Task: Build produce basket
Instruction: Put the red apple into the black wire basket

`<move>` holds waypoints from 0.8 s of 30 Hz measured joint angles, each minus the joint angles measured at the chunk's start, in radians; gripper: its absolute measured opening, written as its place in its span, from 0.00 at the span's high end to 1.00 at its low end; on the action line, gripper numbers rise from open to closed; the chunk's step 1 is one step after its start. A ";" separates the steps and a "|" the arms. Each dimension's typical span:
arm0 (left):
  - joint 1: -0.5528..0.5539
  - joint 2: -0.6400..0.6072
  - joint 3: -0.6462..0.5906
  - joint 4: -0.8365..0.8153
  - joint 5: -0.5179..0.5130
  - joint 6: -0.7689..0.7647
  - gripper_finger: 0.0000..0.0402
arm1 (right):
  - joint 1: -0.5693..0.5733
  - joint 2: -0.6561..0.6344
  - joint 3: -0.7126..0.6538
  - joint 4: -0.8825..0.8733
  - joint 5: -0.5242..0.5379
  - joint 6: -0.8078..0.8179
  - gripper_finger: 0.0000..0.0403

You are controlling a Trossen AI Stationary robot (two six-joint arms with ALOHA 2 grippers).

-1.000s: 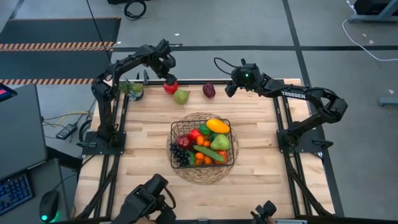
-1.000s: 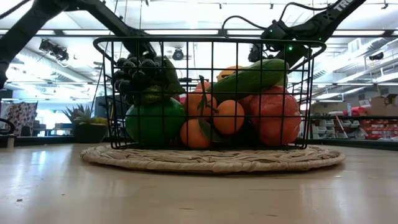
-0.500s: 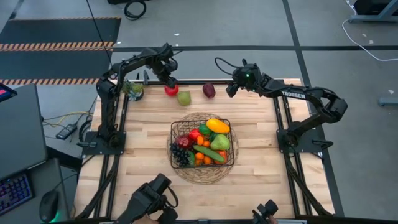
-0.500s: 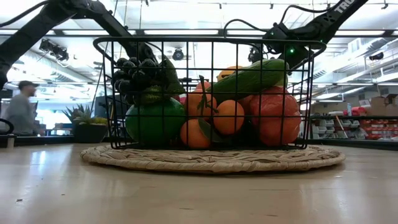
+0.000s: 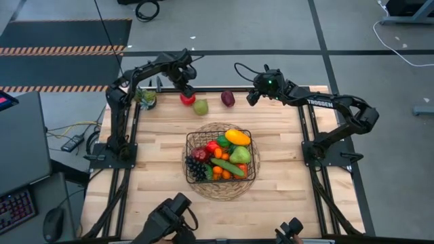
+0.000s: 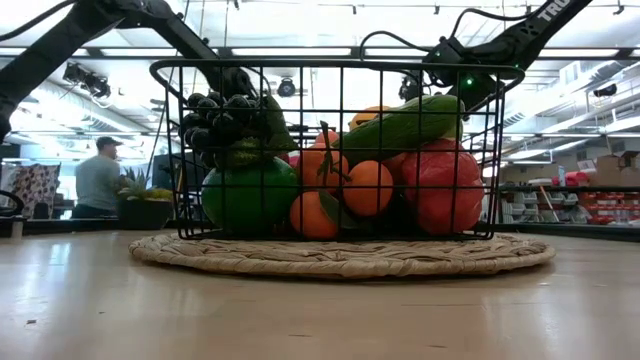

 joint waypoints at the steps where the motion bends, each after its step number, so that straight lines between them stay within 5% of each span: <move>1: -0.005 0.000 0.000 0.001 -0.015 0.000 0.41 | 0.000 0.000 0.000 0.000 0.000 0.000 0.34; 12: -0.025 0.001 0.030 -0.071 -0.037 0.014 0.56 | 0.000 0.000 0.000 -0.009 0.000 -0.002 0.34; 24: -0.024 0.002 0.325 -0.351 -0.088 0.026 0.58 | 0.000 0.000 0.000 -0.009 0.000 -0.002 0.34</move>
